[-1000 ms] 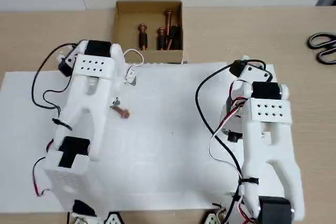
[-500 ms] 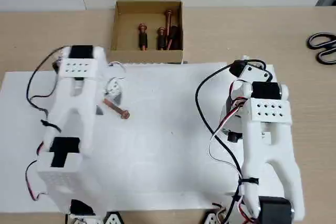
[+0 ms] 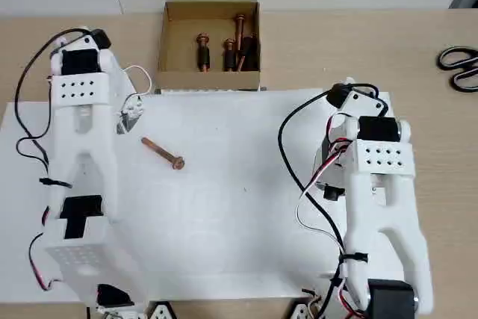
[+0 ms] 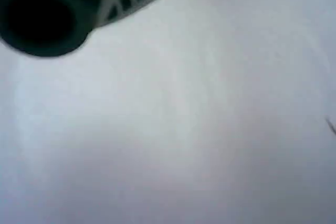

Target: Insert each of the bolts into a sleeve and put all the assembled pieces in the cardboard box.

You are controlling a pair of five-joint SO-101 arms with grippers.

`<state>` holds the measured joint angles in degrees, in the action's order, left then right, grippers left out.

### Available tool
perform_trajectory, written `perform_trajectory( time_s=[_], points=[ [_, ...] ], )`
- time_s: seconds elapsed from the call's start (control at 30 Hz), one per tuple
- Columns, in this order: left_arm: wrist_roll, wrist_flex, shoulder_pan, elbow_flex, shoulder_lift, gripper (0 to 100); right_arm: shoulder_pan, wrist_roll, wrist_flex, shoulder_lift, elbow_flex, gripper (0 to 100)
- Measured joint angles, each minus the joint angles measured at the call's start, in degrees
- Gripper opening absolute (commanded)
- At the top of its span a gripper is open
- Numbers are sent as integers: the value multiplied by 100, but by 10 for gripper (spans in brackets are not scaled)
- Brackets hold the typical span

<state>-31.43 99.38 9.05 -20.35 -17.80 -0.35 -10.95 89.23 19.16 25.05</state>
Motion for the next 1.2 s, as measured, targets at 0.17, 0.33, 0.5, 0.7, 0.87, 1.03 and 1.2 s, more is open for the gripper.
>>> perform_trajectory(
  time_s=[0.17,0.33,0.5,0.7,0.87,1.03,1.2],
  points=[
    [949,-9,-44,0,0,6,0,0,0,0,0,3],
    [3235,-79,-299,-97,0,6,0,0,0,0,0,3],
    [5468,-79,-589,-97,0,6,0,0,0,0,0,3],
    [7991,-79,-651,-97,0,6,0,0,0,0,0,3],
    [9433,-70,-668,-97,0,6,0,0,0,0,0,3],
    [10347,-62,-668,79,-79,8,0,18,0,0,0,3],
    [10673,-62,-668,176,-264,62,0,18,-9,0,237,3]
  ],
)
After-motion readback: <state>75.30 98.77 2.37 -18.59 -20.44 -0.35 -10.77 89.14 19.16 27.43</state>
